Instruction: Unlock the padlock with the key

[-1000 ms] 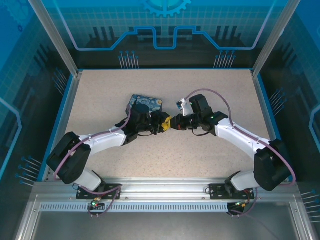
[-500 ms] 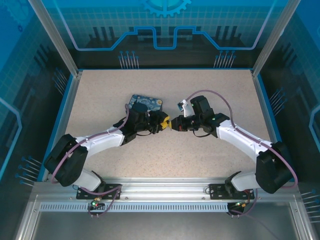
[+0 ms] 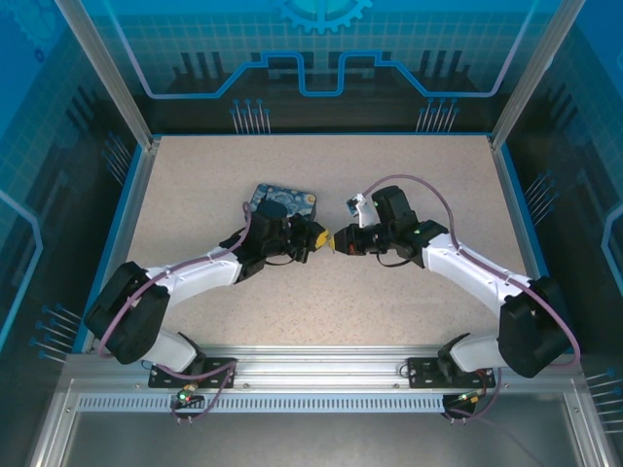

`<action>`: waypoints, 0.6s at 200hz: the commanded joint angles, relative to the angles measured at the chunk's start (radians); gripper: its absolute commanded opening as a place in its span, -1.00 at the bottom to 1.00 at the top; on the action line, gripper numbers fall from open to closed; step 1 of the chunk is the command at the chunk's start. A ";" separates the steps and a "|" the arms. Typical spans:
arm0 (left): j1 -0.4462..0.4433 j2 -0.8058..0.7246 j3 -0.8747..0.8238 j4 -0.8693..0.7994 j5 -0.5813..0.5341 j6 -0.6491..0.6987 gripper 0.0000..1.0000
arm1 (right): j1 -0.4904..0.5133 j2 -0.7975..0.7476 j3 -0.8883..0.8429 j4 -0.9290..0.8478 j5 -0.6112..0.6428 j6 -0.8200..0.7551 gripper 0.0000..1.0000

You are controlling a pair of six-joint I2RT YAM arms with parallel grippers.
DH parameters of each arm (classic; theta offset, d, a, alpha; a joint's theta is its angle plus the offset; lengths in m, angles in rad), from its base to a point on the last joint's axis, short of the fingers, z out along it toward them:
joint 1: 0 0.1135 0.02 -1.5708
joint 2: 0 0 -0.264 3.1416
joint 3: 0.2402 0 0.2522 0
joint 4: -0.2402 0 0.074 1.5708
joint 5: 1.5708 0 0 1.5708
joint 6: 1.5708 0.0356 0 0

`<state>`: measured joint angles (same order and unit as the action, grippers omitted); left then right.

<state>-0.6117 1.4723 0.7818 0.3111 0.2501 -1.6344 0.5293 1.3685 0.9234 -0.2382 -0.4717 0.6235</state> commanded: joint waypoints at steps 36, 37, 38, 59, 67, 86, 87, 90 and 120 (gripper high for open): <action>0.012 -0.028 -0.001 0.052 -0.034 0.152 -1.00 | -0.034 -0.088 -0.020 -0.010 0.016 0.015 -0.10; 0.012 -0.029 0.001 0.052 -0.035 0.161 -1.00 | -0.036 -0.091 -0.021 -0.010 0.016 0.018 -0.07; 0.011 -0.029 0.001 0.054 -0.037 0.169 -1.00 | -0.037 -0.094 -0.021 -0.010 0.017 0.020 -0.05; 0.014 -0.052 0.011 0.096 -0.067 0.349 -1.00 | -0.085 -0.143 -0.038 0.015 0.014 0.101 0.12; 0.014 -0.056 0.007 0.157 -0.063 0.415 -1.00 | -0.099 -0.152 -0.038 0.039 0.010 0.147 0.12; 0.012 -0.069 0.017 0.215 -0.069 0.524 -1.00 | -0.111 -0.155 -0.089 0.130 0.009 0.270 0.12; 0.012 -0.069 0.016 0.220 -0.068 0.529 -1.00 | -0.111 -0.153 -0.090 0.136 0.008 0.278 0.13; 0.013 -0.070 0.016 0.230 -0.068 0.543 -1.00 | -0.113 -0.151 -0.094 0.154 0.008 0.294 0.13; 0.010 -0.082 0.000 0.343 -0.098 0.630 -1.00 | -0.111 -0.135 -0.154 0.379 0.017 0.479 0.07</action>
<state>-0.6010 1.4239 0.7822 0.5026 0.1959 -1.1675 0.4244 1.2198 0.8165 -0.0700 -0.4603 0.9012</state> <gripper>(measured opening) 0.053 0.548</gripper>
